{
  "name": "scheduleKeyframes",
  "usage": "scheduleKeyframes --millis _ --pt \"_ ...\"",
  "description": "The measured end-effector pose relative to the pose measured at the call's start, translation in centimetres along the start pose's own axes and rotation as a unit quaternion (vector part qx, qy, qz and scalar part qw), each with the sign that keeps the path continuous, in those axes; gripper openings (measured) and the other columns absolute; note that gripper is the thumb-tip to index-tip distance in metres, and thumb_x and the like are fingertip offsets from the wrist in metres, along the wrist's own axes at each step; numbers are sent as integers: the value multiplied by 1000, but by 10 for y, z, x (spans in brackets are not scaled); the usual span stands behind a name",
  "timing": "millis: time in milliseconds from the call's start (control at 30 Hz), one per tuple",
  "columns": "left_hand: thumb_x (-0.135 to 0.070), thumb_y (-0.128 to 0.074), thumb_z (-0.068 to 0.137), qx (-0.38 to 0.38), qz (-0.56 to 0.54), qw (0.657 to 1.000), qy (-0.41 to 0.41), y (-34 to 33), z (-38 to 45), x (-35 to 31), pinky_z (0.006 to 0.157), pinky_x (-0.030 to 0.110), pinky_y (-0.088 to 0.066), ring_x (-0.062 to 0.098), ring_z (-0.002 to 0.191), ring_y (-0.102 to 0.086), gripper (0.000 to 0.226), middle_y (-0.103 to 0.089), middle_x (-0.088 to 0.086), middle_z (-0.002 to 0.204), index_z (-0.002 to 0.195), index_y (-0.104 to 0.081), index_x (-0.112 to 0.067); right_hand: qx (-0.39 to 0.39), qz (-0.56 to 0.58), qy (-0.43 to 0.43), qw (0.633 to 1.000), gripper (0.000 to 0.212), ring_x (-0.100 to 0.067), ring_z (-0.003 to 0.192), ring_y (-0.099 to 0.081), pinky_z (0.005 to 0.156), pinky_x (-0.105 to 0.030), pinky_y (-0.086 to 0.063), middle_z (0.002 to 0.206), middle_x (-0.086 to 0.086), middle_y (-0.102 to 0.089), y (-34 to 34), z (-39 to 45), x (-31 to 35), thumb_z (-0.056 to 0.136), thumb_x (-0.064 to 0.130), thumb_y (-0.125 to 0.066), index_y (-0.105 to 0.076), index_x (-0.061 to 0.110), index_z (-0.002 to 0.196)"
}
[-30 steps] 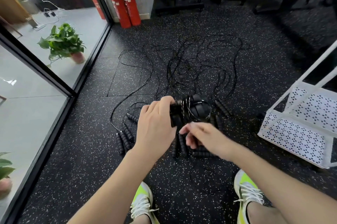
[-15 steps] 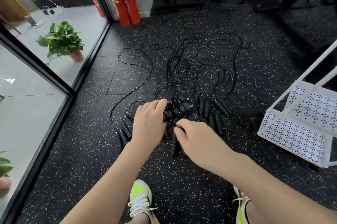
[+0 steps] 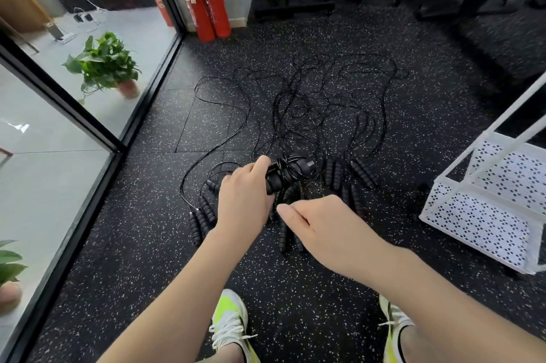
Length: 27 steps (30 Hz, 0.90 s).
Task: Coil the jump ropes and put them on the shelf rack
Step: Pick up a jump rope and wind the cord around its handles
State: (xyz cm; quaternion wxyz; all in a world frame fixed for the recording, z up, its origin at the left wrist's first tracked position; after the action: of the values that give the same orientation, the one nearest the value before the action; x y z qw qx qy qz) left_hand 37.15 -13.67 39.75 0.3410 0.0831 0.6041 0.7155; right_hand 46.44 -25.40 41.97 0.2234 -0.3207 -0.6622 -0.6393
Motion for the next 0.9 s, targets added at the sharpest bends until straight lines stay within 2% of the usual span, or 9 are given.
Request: scheduleKeyframes --millis 167,267,333,467,567,633,733,833,900 --pt "-19 -75 82 -50 12 998 28 4 3 4 67 37 -36 33 79 -60 32 -65 2 86 107 -55 -18 60 -64 46 995 43 -23 70 -62 73 -36 -51 75 -3 -68 -26 -2 9 106 35 -40 -66 12 81" --pt "-10 -80 72 -48 55 997 -15 -1 0 -2 66 37 -36 32 77 -61 41 -64 1 83 101 -53 -17 -8 -30 50 998 41 -19 53 -50 62 -41 -48 57 -1 -55 -15 -2 7 99 37 -48 -50 15 65" --pt "-3 -82 62 -46 65 995 -60 -2 -2 -7 66 37 -36 32 79 -62 50 -64 0 85 99 -52 -17 -34 -68 60 995 38 -17 55 -49 62 -40 -48 57 2 -51 -3 0 11 96 36 -49 -46 16 64" --pt "-2 -81 62 -3 26 990 -138 -9 -8 -11 75 40 -44 30 95 -62 57 -67 -1 106 111 -57 -17 -80 -158 63 982 25 -6 77 -58 68 -30 -49 83 14 -62 37 4 12 100 43 -47 -66 30 91" --pt "-8 -81 74 -9 -10 984 -180 -10 -11 -15 80 38 -43 27 100 -62 46 -67 -2 113 114 -60 -17 -89 -173 51 980 22 -1 91 -59 73 -28 -46 99 21 -64 60 11 2 97 51 -52 -68 43 109" --pt "-10 -82 78 -24 -30 978 -206 -8 -14 -21 85 36 -42 26 104 -64 39 -68 -2 116 113 -63 -15 -97 -137 46 985 20 0 91 -58 77 -31 -47 98 22 -64 72 16 -8 92 54 -59 -70 45 107" --pt "-5 -82 74 -40 -51 964 -259 -3 -19 -31 92 38 -44 27 111 -63 46 -69 3 120 116 -63 -12 -91 -55 36 994 17 1 91 -60 85 -37 -51 97 23 -66 81 27 -29 86 50 -70 -74 45 101" --pt "0 -87 65 -35 -78 951 -298 2 -25 -41 95 44 -47 29 115 -63 61 -69 5 124 120 -62 -9 -61 87 23 994 11 -1 96 -65 93 -31 -51 97 19 -70 81 35 -48 82 33 -80 -80 37 93" --pt "0 -88 65 -31 -97 944 -314 6 -29 -46 95 47 -48 29 116 -62 66 -68 6 126 123 -58 -11 -37 170 4 985 10 -4 92 -69 88 -26 -52 94 12 -75 78 37 -61 82 24 -81 -82 28 91"
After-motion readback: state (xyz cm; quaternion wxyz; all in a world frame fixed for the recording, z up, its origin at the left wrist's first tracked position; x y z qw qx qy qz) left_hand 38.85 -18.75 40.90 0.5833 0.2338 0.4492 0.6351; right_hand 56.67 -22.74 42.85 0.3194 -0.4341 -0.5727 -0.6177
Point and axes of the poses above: each hand's wrist, its own z-axis towards the middle knuckle, its own y-axis out of the back of the hand, x = y × z, the point moved 7 cm from there along z, towards the middle knuckle
